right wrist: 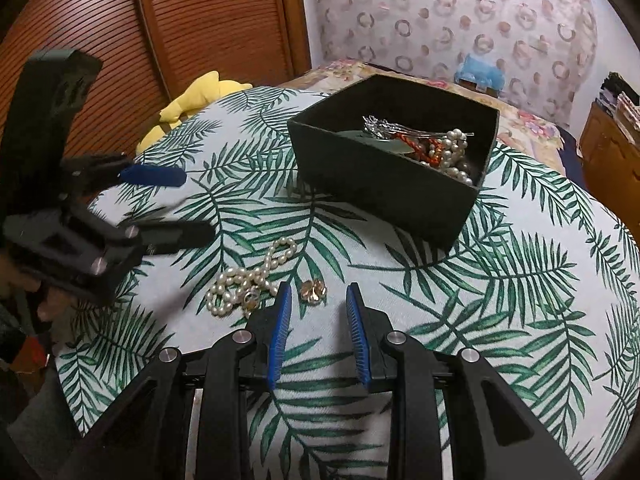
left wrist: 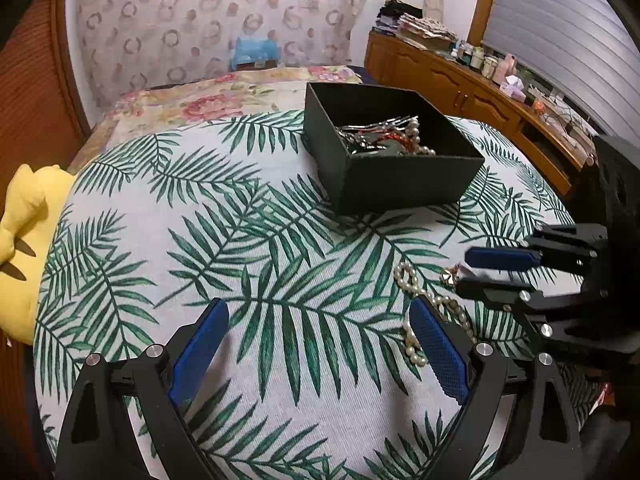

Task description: Organize jewelry

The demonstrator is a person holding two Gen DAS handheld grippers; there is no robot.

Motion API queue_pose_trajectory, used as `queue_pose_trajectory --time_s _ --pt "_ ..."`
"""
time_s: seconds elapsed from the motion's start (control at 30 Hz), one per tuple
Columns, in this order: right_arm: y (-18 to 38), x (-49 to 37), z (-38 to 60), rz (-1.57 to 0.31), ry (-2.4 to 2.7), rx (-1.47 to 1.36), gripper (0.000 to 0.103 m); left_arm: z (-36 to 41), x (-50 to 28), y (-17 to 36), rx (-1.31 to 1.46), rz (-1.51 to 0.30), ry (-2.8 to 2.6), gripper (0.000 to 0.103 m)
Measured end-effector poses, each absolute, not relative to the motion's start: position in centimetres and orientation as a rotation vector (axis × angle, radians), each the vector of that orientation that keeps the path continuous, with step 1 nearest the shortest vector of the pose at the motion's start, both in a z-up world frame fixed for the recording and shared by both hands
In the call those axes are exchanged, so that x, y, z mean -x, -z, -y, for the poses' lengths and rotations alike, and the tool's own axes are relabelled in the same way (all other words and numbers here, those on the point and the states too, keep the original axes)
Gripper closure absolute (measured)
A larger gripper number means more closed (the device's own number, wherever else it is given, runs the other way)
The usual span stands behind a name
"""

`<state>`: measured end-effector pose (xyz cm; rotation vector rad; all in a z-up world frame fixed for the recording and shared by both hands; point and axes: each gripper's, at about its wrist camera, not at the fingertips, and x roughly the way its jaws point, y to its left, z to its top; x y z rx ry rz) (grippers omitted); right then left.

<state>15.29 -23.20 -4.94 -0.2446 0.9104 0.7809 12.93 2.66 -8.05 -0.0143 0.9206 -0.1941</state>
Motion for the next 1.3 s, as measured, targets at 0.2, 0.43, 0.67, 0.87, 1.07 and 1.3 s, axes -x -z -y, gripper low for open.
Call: queue_pose_trajectory --time_s 0.2,0.43,0.67,0.87,1.07,1.3 --pt "5.3 -15.5 22.4 -0.902 -0.778 0.294 0.087 -2.3 -12.5 8.3 0.004 -0.933 0.205 0.015" --pt "5.2 -15.5 23.7 -0.895 -0.758 0.277 0.087 -1.0 -12.2 8.4 -0.018 -0.930 0.232 0.015" --pt "4.9 -15.4 25.9 -0.892 -0.722 0.246 0.087 0.7 -12.6 9.0 -0.045 -0.955 0.272 0.058" --pt "4.7 -15.3 26.7 -0.886 -0.711 0.234 0.087 1.4 -12.8 8.9 -0.090 -0.960 0.266 0.069" --pt "4.7 -15.2 26.7 -0.881 -0.714 0.235 0.087 2.2 -12.6 8.9 -0.155 -1.001 0.284 0.075" --pt "4.7 -15.1 26.6 -0.881 -0.716 0.236 0.087 2.7 -12.5 8.9 -0.177 -0.996 0.297 0.081"
